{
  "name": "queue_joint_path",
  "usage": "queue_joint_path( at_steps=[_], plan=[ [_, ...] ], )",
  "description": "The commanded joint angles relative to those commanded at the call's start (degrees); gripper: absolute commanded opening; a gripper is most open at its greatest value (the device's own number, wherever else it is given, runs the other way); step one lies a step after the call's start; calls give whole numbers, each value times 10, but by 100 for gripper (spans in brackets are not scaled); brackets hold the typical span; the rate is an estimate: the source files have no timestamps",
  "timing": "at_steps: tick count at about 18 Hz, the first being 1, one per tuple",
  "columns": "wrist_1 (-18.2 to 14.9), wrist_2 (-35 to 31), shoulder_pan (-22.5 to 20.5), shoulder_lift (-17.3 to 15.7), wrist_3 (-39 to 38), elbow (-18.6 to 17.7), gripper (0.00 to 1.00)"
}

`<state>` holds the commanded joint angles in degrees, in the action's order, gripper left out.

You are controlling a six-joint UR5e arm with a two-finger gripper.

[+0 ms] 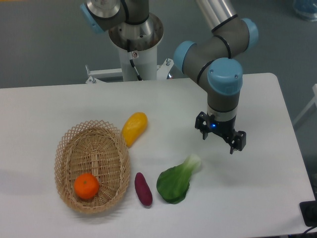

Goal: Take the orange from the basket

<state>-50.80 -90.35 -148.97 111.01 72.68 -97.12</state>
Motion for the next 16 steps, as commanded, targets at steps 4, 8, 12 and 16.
queue_joint_path(
  at_steps=[4, 8, 12, 16],
  plan=[
    [1, 1, 1, 0, 0, 0, 100],
    [-1, 4, 0, 0, -6, 1, 100],
    [-2, 2, 0, -1, -9, -3, 100],
    [-2, 0, 3, -1, -31, -5, 100]
  ],
)
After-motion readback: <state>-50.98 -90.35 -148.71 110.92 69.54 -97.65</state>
